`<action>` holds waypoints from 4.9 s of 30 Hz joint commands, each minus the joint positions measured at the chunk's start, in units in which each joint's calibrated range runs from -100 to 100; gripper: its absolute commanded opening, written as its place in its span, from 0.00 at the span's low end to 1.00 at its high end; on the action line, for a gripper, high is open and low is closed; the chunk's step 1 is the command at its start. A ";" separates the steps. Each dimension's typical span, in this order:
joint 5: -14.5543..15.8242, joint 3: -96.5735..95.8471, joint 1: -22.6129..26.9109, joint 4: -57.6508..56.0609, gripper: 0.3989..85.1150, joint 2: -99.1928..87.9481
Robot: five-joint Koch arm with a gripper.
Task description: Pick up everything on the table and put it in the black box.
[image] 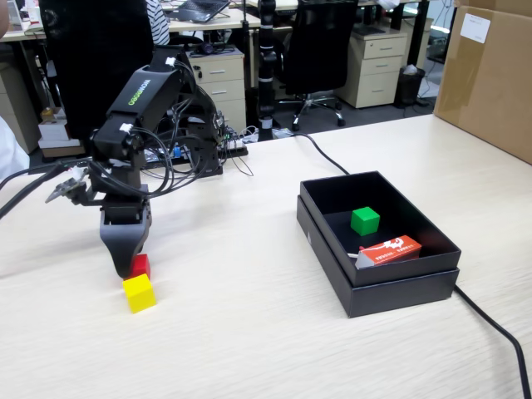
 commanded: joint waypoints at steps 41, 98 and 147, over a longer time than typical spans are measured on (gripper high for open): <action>3.66 -10.44 11.67 -1.45 0.01 -37.71; 15.38 18.03 29.50 -10.52 0.52 -35.41; -1.71 27.37 4.15 0.80 0.55 16.57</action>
